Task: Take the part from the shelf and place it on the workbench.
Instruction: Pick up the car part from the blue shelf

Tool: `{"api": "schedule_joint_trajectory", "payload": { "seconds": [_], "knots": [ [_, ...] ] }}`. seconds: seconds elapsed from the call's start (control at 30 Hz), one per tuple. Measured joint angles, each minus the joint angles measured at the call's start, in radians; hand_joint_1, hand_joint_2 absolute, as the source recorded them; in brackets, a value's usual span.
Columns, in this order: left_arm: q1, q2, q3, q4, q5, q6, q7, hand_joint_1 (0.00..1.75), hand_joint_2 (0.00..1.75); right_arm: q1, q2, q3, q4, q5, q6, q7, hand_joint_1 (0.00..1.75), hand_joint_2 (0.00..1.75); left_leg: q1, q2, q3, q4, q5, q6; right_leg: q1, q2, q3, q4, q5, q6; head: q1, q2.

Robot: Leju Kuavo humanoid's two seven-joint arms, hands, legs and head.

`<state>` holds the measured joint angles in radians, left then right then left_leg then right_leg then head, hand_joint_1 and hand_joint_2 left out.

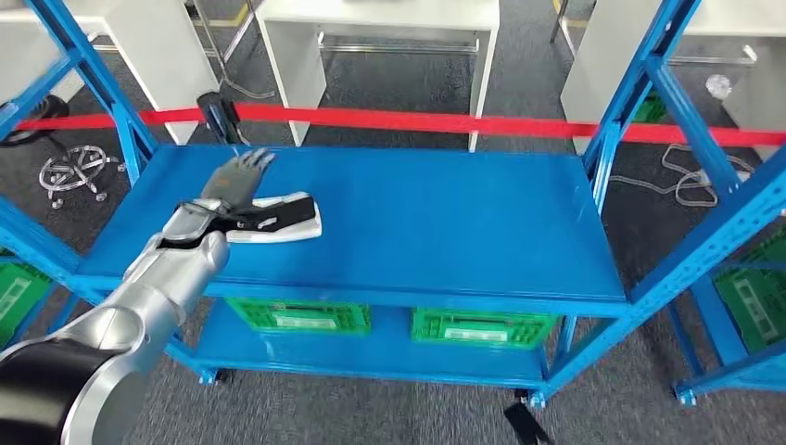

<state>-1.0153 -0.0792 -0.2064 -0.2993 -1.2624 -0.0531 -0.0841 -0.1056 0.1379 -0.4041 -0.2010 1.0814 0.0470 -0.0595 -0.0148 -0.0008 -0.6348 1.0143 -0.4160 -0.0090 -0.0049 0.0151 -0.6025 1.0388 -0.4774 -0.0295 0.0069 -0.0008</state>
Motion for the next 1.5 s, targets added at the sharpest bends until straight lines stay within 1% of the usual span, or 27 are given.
{"api": "schedule_joint_trajectory", "payload": {
  "seconds": [0.07,0.1,0.2,0.23,0.33,0.4,0.43,0.53,0.57,0.63,0.77,0.87,1.0,1.17,1.37,1.5],
  "knots": [
    [-0.003,0.009,0.000,0.002,0.005,-0.045,-0.022,0.00,0.00,-0.001,-0.001,-0.003,0.000,0.002,0.001,0.000,0.00,0.00,0.002,-0.002,0.002,-0.004,0.007,-0.009,0.003,-0.001,0.004,-0.004,0.000,-0.008,0.000,0.000],
    [-0.005,0.014,0.000,0.003,0.010,-0.067,-0.036,0.00,0.00,-0.002,-0.002,-0.006,0.000,0.002,0.001,-0.001,0.00,0.00,0.002,-0.004,0.002,-0.004,0.007,-0.009,0.003,-0.002,0.005,-0.008,0.002,-0.011,0.000,0.000],
    [-0.006,0.028,0.000,0.004,0.023,-0.107,-0.065,0.00,0.00,0.000,-0.008,-0.016,0.000,-0.004,-0.002,-0.003,0.00,0.00,0.002,-0.006,0.002,-0.004,0.004,-0.002,0.003,-0.005,0.011,-0.016,0.002,-0.007,0.001,0.000],
    [-0.007,0.034,0.000,0.004,0.025,-0.113,-0.067,0.00,0.00,0.001,-0.010,-0.019,0.000,-0.005,-0.003,-0.003,0.00,0.00,0.001,-0.006,0.001,-0.003,0.003,0.001,0.002,-0.005,0.012,-0.019,0.003,-0.002,0.001,0.000],
    [-0.011,0.051,0.000,0.004,0.029,-0.125,-0.072,0.00,0.00,0.005,-0.011,-0.025,0.000,-0.004,-0.005,-0.005,0.00,0.00,-0.001,-0.005,0.002,0.002,-0.003,0.011,-0.003,-0.006,0.016,-0.024,0.003,0.017,0.000,0.000],
    [-0.014,0.061,0.000,0.004,0.030,-0.132,-0.078,0.00,0.00,0.005,-0.011,-0.030,0.000,-0.003,-0.006,-0.006,0.00,0.00,-0.003,-0.005,0.002,0.003,-0.005,0.016,-0.005,-0.005,0.018,-0.024,0.002,0.024,0.000,0.000],
    [-0.015,0.065,0.000,0.004,0.030,-0.136,-0.083,0.00,0.00,0.005,-0.011,-0.032,0.000,-0.001,-0.006,-0.007,0.00,0.00,-0.003,-0.005,0.002,0.001,-0.004,0.016,-0.004,-0.006,0.018,-0.024,0.001,0.021,0.000,0.000],
    [-0.015,0.074,0.000,0.003,0.023,-0.136,-0.118,0.00,0.00,0.004,-0.011,-0.034,0.000,0.004,-0.007,-0.009,0.00,0.00,-0.002,-0.006,0.004,-0.002,0.002,0.013,-0.001,-0.006,0.018,-0.022,0.002,0.006,0.001,0.000],
    [-0.015,0.077,0.000,0.002,0.020,-0.129,-0.135,0.00,0.00,0.004,-0.011,-0.034,0.000,0.005,-0.007,-0.010,0.00,0.00,-0.002,-0.006,0.004,-0.002,0.001,0.014,-0.001,-0.006,0.019,-0.023,0.002,0.005,0.001,0.000],
    [-0.015,0.081,0.000,0.000,0.018,-0.113,-0.167,0.00,0.00,0.004,-0.011,-0.035,0.000,0.005,-0.009,-0.013,0.00,0.00,-0.003,-0.007,0.004,-0.001,0.001,0.015,-0.001,-0.007,0.019,-0.024,0.002,0.007,0.001,0.000],
    [-0.015,0.098,-0.009,-0.006,0.014,-0.111,-0.243,0.00,1.75,0.004,-0.011,-0.040,0.000,0.006,-0.011,-0.018,0.00,0.00,-0.003,-0.007,0.004,-0.001,0.001,0.015,-0.001,-0.007,0.020,-0.024,0.003,0.012,0.001,0.000],
    [-0.017,0.123,-0.029,-0.015,0.004,-0.119,-0.297,0.00,1.75,0.010,-0.011,-0.043,0.000,0.007,-0.010,-0.017,0.00,0.00,-0.003,-0.005,0.004,-0.001,0.001,0.015,-0.001,-0.007,0.019,-0.024,0.003,0.014,0.001,0.000],
    [-0.018,0.148,-0.049,-0.023,0.003,-0.122,-0.325,0.00,1.75,0.019,-0.013,-0.046,0.000,0.007,-0.010,-0.015,0.00,0.00,-0.001,-0.005,0.005,-0.001,0.001,0.015,0.000,-0.007,0.018,-0.024,0.003,0.015,0.000,0.000],
    [-0.015,0.187,-0.093,-0.034,0.000,-0.119,-0.390,0.00,1.75,0.023,-0.016,-0.058,0.000,0.007,-0.013,-0.021,0.00,0.00,0.001,-0.005,0.005,-0.001,0.002,0.013,0.002,-0.007,0.018,-0.022,0.003,0.014,0.001,0.000],
    [0.003,0.263,-0.185,-0.041,-0.024,-0.099,-0.405,0.00,1.75,0.026,-0.017,-0.068,0.000,0.015,-0.013,-0.027,0.00,0.00,0.002,-0.002,0.005,-0.002,0.001,0.011,0.003,-0.004,0.017,-0.021,0.002,0.013,0.000,0.000],
    [0.020,0.289,-0.223,-0.040,-0.017,-0.097,-0.409,0.00,1.75,0.024,-0.018,-0.068,0.000,0.021,-0.010,-0.025,0.00,0.00,0.003,-0.005,0.005,-0.002,0.001,0.010,0.004,-0.007,0.018,-0.021,0.001,0.011,0.001,0.000]
  ]
}}
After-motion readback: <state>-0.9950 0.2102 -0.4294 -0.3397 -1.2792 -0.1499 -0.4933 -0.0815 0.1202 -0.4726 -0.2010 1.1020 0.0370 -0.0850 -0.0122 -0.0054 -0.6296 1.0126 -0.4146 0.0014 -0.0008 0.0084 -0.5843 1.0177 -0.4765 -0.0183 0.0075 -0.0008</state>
